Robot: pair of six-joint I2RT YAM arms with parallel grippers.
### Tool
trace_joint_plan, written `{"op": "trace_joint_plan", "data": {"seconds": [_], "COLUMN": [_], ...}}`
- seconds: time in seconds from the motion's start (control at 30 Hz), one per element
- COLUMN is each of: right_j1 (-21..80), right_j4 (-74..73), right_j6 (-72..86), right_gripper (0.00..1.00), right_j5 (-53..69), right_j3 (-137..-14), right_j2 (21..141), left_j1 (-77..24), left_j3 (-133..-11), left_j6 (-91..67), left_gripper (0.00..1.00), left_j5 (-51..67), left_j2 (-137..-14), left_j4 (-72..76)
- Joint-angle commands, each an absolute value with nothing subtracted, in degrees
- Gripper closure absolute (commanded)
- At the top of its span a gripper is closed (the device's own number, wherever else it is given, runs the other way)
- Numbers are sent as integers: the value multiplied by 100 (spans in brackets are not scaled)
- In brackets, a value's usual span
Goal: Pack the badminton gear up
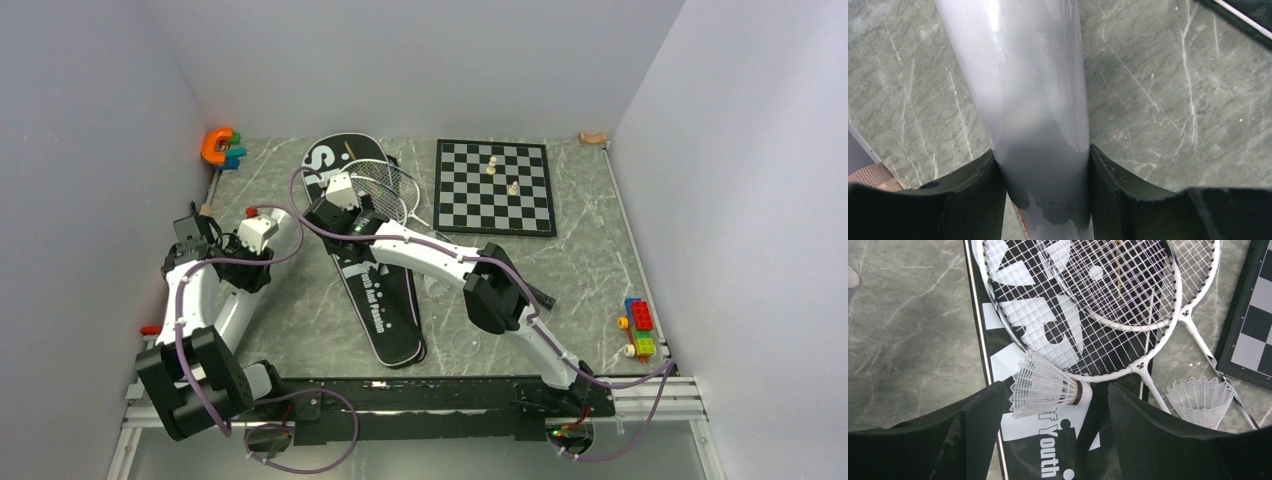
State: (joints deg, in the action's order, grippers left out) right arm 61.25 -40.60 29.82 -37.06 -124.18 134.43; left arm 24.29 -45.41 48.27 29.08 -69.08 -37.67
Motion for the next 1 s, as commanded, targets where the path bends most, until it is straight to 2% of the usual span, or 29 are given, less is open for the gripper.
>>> {"op": "trace_joint_plan", "data": {"seconds": [0.0,0.47,0.57,0.73,0.97], "right_j1": [6121,6012,6005,5994,5994], "right_j4": [-4006,-3780,-3788,-3677,-3623], "right_j6": [3013,3006,3014,3019,3122], "right_gripper": [23,29,33,48,84], "right_j5": [-3852,-3781,-3819,-3966,-4242], "right_j3": [-12513,-12502,-12496,-12187,-11619], "right_j2": [13467,13857,13901,13717,13201], "left_j1": [2548,2674,2685,2692,2665], "left_j3": [-4700,-4763,-4815,-4823,-5013], "left_j6": [5097,5090,5101,5143,5297], "left_gripper": [89,89,88,84,70], "left_j5": [3256,3231,3241,3349,3754], "left_j2": [-6858,-6926,-6961,-6949,-7155], "left_j4": [-3910,-3958,-4005,-4041,-4447]}}
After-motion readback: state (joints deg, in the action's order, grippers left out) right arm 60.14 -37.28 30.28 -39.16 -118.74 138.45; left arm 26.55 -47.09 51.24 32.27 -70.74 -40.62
